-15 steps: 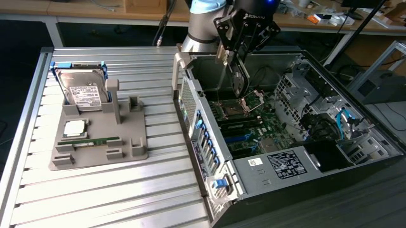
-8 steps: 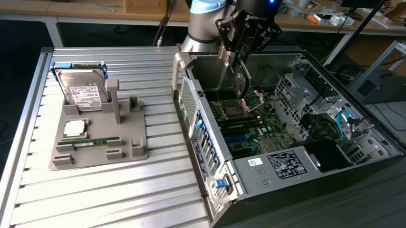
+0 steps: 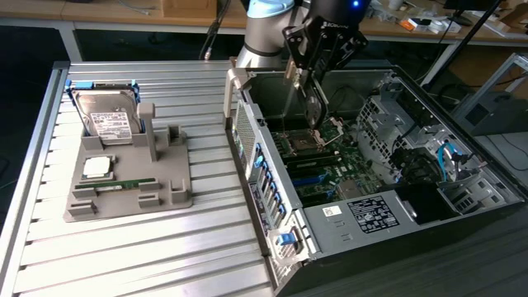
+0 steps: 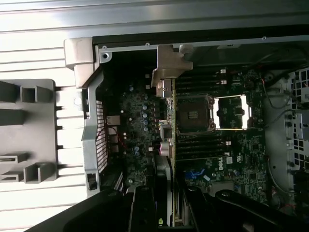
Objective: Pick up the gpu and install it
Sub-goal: 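Pick up the gpu and move the gpu toward the slot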
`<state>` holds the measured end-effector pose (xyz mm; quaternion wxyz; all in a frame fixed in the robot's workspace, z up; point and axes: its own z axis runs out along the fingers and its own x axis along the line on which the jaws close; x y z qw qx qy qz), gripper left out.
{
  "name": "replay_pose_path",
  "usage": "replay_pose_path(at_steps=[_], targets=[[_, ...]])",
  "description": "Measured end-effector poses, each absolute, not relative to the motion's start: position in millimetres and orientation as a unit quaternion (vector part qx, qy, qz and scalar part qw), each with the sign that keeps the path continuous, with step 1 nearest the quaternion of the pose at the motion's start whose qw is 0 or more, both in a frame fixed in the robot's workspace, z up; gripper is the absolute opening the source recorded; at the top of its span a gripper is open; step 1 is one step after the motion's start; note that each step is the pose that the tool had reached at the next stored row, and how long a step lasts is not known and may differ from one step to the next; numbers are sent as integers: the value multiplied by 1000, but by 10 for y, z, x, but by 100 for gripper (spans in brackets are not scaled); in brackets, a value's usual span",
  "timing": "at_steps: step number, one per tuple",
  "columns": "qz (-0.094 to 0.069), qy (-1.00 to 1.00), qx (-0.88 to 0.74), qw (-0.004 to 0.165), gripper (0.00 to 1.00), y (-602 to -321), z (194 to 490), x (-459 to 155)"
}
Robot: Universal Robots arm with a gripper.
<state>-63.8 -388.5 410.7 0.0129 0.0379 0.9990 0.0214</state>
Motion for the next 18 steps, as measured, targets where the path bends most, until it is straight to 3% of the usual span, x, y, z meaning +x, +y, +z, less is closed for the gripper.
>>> replay_pose_path(at_steps=[18], targets=[[21,999,38,13,27,-3909,4051,-554]])
